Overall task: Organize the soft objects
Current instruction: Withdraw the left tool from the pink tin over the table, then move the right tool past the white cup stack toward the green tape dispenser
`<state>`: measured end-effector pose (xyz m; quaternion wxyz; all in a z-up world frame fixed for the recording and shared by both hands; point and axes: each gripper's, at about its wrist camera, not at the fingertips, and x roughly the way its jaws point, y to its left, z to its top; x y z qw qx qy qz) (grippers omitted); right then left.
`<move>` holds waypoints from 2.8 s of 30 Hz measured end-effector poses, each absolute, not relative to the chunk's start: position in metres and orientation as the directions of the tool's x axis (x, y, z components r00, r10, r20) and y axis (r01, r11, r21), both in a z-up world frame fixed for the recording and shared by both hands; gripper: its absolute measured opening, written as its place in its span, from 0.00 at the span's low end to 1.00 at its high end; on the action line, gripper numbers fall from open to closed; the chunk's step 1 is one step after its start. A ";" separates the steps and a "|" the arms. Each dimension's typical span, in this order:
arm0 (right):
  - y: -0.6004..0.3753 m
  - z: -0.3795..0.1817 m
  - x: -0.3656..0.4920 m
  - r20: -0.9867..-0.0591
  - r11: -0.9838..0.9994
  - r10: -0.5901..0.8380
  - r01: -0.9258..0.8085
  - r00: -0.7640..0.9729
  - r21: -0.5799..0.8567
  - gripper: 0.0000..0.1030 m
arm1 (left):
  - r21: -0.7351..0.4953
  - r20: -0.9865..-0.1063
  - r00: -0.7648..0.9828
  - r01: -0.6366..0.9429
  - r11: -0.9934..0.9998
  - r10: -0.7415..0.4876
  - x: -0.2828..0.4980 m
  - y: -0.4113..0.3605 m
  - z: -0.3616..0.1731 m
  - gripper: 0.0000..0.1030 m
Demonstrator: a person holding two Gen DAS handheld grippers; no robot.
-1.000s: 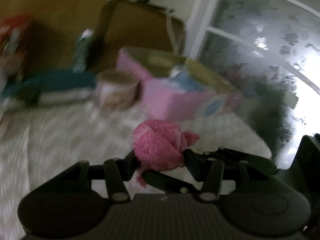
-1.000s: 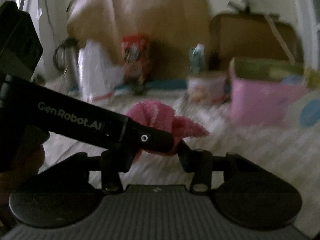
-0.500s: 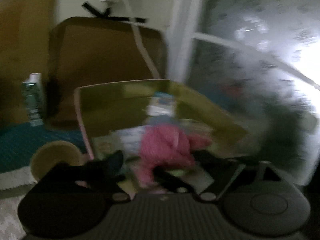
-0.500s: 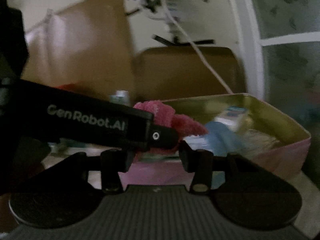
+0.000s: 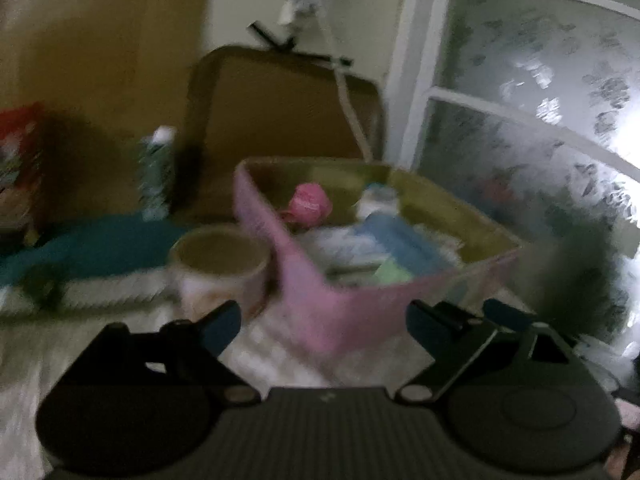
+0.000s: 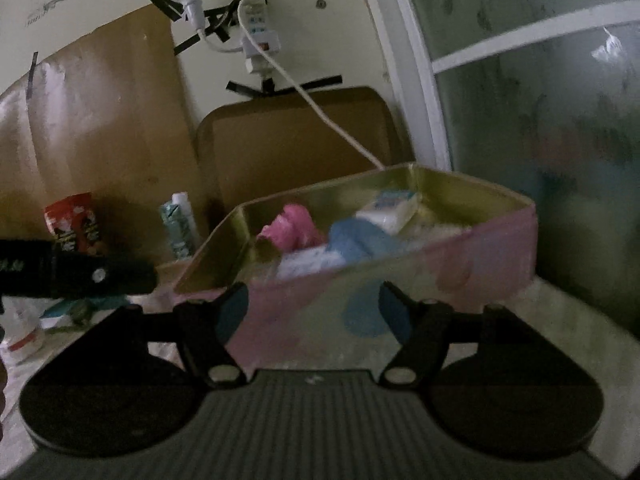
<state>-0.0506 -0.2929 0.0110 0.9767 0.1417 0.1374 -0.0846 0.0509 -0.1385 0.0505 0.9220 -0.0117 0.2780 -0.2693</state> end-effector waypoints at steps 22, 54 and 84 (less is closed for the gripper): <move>-0.249 0.020 -0.091 -0.355 0.919 -0.073 0.201 0.932 0.338 0.76 | -0.124 -0.591 0.731 0.337 0.933 -0.342 -0.004 -0.091 0.034 0.90; -0.196 0.016 -0.085 -0.406 0.934 0.037 0.112 0.913 0.338 0.76 | -0.007 -0.580 0.797 0.201 0.980 -0.168 -0.016 -0.027 0.014 0.93; -0.102 0.039 -0.029 -0.405 0.956 0.237 -0.139 0.883 0.257 0.75 | -0.128 -0.557 0.826 -0.188 0.974 0.086 0.015 0.133 -0.007 0.93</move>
